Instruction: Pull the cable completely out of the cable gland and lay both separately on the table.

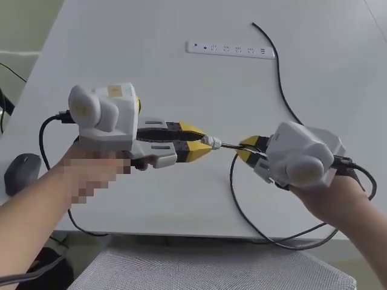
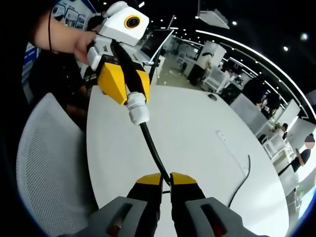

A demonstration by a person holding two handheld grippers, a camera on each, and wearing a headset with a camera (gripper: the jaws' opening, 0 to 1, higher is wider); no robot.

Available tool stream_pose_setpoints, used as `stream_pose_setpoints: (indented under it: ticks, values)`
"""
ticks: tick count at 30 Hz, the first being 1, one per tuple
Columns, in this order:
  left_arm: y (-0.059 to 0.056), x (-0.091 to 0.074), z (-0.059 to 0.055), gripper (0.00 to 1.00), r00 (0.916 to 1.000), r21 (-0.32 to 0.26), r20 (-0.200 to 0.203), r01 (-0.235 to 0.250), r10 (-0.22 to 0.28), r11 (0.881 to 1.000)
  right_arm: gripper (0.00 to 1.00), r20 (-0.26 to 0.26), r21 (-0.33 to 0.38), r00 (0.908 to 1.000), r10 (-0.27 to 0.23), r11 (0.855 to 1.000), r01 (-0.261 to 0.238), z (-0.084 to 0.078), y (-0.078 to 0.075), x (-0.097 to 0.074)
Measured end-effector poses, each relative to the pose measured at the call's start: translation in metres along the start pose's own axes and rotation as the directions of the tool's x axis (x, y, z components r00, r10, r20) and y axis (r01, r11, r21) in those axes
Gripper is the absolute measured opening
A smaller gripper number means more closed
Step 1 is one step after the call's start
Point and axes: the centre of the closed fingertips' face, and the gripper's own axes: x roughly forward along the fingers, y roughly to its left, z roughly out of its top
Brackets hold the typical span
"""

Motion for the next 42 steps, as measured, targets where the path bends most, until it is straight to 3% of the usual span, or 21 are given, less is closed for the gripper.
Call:
stream_pose_setpoints:
  ticks: [6, 24, 33, 42]
  values:
    - [0.001, -0.001, 0.002, 0.15, 0.9999, -0.011, 0.013, 0.0, 0.0, 1.0, 0.0, -0.015, 0.005, 0.9998, -0.01, 1.0, 0.01, -0.01, -0.004, -0.001]
    - [0.004, -0.002, 0.003, 0.15, 0.9994, -0.027, 0.032, -0.008, 0.009, 1.0, 0.0, -0.017, -0.015, 0.9995, -0.027, 1.0, 0.027, -0.017, -0.007, -0.002]
    - [0.004, -0.003, -0.001, 0.15, 0.9995, -0.028, 0.026, -0.015, 0.016, 0.999, 0.0, -0.011, -0.007, 0.9993, -0.036, 0.999, 0.036, -0.015, -0.013, -0.003]
    - [0.006, -0.005, -0.008, 0.15, 0.9995, -0.028, 0.018, -0.025, 0.025, 0.999, 0.0, 0.003, -0.015, 0.9994, -0.036, 0.999, 0.036, 0.001, -0.017, 0.0]
